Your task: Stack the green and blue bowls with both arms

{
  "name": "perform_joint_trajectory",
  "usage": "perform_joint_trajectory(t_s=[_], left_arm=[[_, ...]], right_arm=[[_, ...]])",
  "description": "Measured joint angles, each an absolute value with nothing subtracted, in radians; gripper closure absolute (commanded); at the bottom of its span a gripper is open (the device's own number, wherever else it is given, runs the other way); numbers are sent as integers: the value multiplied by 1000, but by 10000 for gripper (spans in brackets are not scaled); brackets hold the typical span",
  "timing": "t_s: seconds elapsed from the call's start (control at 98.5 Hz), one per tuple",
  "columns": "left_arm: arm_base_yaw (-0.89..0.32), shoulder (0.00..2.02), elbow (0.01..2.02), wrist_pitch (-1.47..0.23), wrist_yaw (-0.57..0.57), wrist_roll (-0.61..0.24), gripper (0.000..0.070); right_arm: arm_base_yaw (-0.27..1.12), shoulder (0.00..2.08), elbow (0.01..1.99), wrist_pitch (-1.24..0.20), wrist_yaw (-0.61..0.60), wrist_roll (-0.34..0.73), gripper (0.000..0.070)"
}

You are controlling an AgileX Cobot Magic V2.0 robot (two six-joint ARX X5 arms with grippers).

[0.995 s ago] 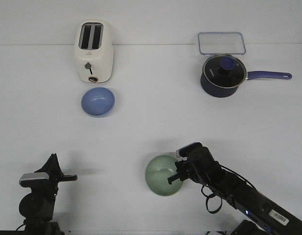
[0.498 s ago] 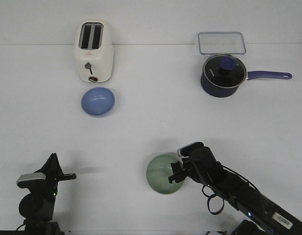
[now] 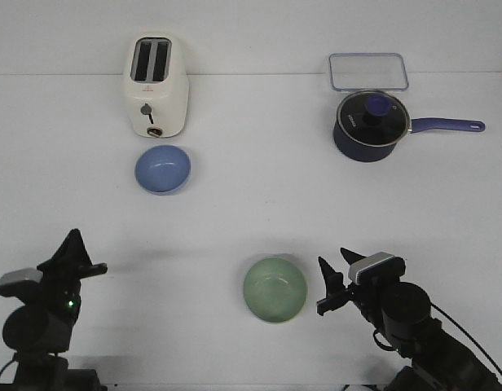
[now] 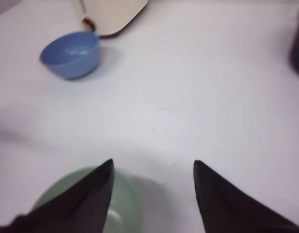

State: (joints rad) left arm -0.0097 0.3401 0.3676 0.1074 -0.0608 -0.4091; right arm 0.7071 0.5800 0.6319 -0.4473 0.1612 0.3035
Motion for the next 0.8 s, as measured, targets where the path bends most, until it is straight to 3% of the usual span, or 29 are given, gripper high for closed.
perform_joint_trajectory(t_s=[0.071,0.183,0.223,0.295,0.305,0.335,0.355,0.528,0.609,0.65,0.701,0.782,0.802], left_arm=[[-10,517,493,82,-18,-389,652],[-12,827,694,-15,63,-352,396],[-12,943,770,-48,90,-345,343],[-12,1138,892,-107,122,-328,330],[-12,1291,997,-167,128,-322,330],[-12,1351,1042,-194,128,-320,330],[-12,1604,1246,-300,129,-317,330],[-23,1794,1345,-330,130,-312,330],[-32,1830,1345,-321,130,-312,337],[-36,1842,1345,-312,130,-311,372],[-38,1853,1345,-303,130,-308,468],[-40,1860,1345,-302,130,-305,683],[-40,1860,1345,-302,130,-305,700]], right_arm=[[707,580,632,-450,162,301,362],[707,589,632,-457,162,294,362],[707,591,632,-456,161,292,362],[707,591,632,-459,162,292,362],[707,591,632,-459,162,291,362],[707,591,632,-459,162,291,362],[707,591,632,-459,174,289,362],[707,591,632,-459,204,288,362],[707,591,632,-459,211,288,362],[707,591,632,-459,211,288,362],[707,591,632,-459,211,288,362],[707,591,632,-459,211,288,362],[707,591,632,-459,211,288,362]])
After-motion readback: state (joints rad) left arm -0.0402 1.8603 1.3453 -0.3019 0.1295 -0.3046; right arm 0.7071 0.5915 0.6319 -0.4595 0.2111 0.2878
